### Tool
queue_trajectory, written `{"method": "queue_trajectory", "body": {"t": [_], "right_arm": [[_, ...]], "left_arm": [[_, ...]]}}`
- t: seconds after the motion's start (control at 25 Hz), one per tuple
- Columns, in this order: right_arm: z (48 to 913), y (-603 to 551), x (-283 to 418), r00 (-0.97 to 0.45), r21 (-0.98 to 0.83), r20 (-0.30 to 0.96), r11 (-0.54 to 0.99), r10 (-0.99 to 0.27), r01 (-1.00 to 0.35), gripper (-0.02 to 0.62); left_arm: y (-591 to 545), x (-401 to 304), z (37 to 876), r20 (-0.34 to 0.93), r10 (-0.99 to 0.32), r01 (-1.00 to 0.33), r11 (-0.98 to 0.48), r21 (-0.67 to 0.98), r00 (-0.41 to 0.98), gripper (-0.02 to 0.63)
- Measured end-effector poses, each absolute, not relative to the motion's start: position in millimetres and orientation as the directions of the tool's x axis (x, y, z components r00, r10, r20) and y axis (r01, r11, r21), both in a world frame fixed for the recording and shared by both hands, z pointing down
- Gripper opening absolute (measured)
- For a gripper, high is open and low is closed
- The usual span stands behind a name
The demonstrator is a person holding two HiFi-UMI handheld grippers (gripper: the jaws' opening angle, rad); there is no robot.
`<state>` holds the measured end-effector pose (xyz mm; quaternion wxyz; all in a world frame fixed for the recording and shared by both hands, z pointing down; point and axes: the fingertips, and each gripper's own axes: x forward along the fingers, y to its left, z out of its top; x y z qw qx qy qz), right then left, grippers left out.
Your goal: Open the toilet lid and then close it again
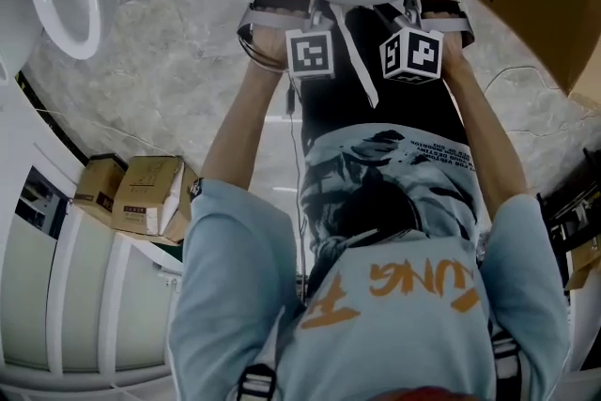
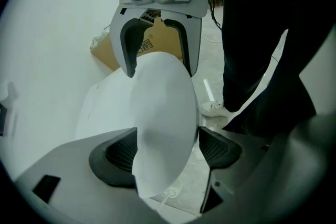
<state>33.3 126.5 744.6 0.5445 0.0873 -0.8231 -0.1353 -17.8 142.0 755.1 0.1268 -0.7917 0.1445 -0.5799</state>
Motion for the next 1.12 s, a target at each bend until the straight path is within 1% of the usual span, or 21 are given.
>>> {"method": "queue_trajectory", "body": {"t": [0.16,0.36,0.4,0.44,0.48,0.52,0.64,0.68,0.84,0.96,1.0,1.08,1.12], "right_arm": [[714.8,121.6,31.8,-0.398,0.328,0.869,0.945,-0.294,0.018,0.463],[682.3,114.6,33.4,-0.407,0.331,0.864,0.943,-0.298,0.013,0.474],[675.9,112.7,34.5,-0.409,0.333,0.862,0.943,-0.301,0.008,0.474],[669.4,111.0,35.8,-0.411,0.334,0.859,0.943,-0.305,-0.001,0.474],[662.7,109.3,36.9,-0.415,0.334,0.856,0.943,-0.308,-0.011,0.474],[655.9,107.7,37.7,-0.419,0.334,0.853,0.942,-0.311,-0.021,0.474],[636.7,104.1,38.8,-0.43,0.34,0.844,0.94,-0.321,-0.036,0.474],[631.5,102.8,39.0,-0.434,0.341,0.841,0.939,-0.323,-0.036,0.475],[610.1,93.2,41.5,-0.451,0.344,0.829,0.938,-0.329,-0.052,0.477],[588.2,86.9,45.8,-0.473,0.353,0.808,0.931,-0.353,-0.092,0.476],[580.3,84.9,47.2,-0.481,0.355,0.799,0.929,-0.36,-0.105,0.476],[565.2,79.3,48.5,-0.499,0.359,0.783,0.925,-0.371,-0.124,0.469],[558.2,77.7,48.5,-0.509,0.361,0.775,0.924,-0.373,-0.127,0.463]], "left_arm": [[147.1,-7.5,732.8,0.87,-0.388,-0.068,-0.92,-0.386,0.305,0.377],[138.3,-4.8,704.6,0.862,-0.423,-0.082,-0.905,-0.417,0.28,0.377],[138.4,-3.9,698.9,0.86,-0.426,-0.081,-0.903,-0.421,0.282,0.374],[139.9,-2.7,693.7,0.857,-0.428,-0.073,-0.902,-0.426,0.286,0.357],[142.0,-2.0,689.4,0.855,-0.433,-0.057,-0.898,-0.436,0.284,0.326],[143.3,-2.9,685.9,0.853,-0.447,-0.024,-0.889,-0.458,0.271,0.31],[139.4,-14.1,678.4,0.844,-0.511,0.151,-0.833,-0.533,0.16,0.301],[137.2,-15.8,674.8,0.842,-0.521,0.176,-0.824,-0.538,0.136,0.302],[128.3,-15.6,653.2,0.839,-0.533,0.17,-0.822,-0.544,0.11,0.29],[124.8,-13.6,632.5,0.832,-0.543,0.16,-0.816,-0.555,0.114,0.274],[125.7,-10.2,625.8,0.834,-0.536,0.134,-0.824,-0.551,0.131,0.271],[130.1,0.6,615.0,0.844,-0.498,0.037,-0.857,-0.514,0.197,0.261],[127.8,0.6,608.2,0.84,-0.503,0.033,-0.854,-0.519,0.203,0.258]]}}
